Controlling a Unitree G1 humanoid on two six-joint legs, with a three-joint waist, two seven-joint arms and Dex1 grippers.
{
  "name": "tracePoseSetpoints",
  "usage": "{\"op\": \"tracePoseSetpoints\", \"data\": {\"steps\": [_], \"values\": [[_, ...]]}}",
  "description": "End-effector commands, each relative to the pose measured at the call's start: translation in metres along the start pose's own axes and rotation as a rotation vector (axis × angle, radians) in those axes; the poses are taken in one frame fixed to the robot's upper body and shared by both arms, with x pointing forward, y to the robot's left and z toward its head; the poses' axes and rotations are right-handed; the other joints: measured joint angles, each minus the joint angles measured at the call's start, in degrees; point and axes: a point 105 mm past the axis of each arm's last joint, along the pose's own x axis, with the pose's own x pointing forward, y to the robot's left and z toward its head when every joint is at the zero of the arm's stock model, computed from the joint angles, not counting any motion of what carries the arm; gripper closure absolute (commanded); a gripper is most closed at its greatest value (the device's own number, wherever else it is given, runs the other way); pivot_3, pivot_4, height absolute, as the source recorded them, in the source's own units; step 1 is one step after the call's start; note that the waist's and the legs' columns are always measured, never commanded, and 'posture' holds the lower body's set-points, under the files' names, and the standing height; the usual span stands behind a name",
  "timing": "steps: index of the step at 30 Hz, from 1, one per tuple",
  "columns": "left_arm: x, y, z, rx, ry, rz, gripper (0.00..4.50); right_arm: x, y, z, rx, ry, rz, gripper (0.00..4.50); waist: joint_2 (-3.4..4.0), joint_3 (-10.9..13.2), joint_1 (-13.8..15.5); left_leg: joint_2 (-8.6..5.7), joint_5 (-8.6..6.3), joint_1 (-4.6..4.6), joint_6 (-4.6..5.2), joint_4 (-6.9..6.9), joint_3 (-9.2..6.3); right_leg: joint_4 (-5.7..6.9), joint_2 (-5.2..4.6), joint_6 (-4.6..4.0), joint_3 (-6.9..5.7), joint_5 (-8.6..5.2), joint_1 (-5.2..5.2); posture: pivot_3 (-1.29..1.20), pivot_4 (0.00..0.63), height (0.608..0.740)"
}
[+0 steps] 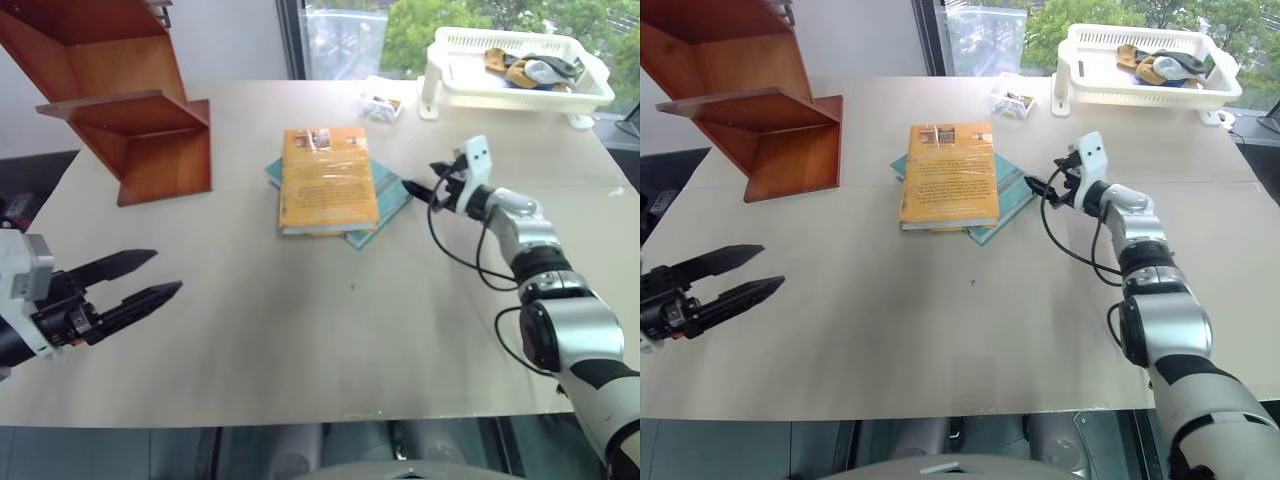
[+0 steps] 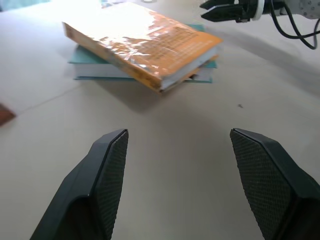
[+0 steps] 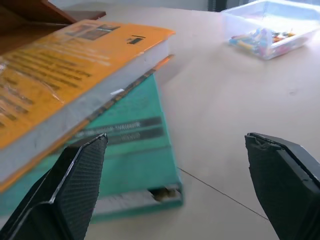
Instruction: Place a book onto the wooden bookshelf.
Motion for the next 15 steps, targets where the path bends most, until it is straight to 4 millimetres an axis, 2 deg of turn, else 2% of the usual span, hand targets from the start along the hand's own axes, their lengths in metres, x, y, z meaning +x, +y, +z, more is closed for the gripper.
{"op": "tracePoseSetpoints", "data": {"steps": [1,7,15], "values": [[-0.009,-0.004,0.009,0.052,-0.009,0.03,1.07,0.012,0.01,0.013,0.057,-0.026,0.038,0.0,0.0,0.01,-0.14,0.0,0.0,0.0,0.0,0.0,0.0,0.01,0.0,-0.01,0.0,0.0,-0.02,0.0,0.15,0.74],[-0.016,-0.012,0.003,0.049,0.003,0.063,1.07,0.024,0.019,-0.004,0.065,0.068,0.02,0.0,0.01,0.01,-1.06,0.0,0.0,-0.01,-0.01,-0.05,0.03,0.05,-0.04,-0.01,0.04,-0.01,-0.09,0.0,0.15,0.74],[-0.02,-0.022,0.0,0.037,0.013,0.091,1.07,0.029,0.015,0.003,0.051,0.03,-0.051,0.0,0.02,0.02,-1.2,0.02,0.06,-0.01,-0.11,-0.1,0.05,0.12,-0.02,-0.02,0.08,-0.01,-0.17,0.0,0.15,0.74]]}}
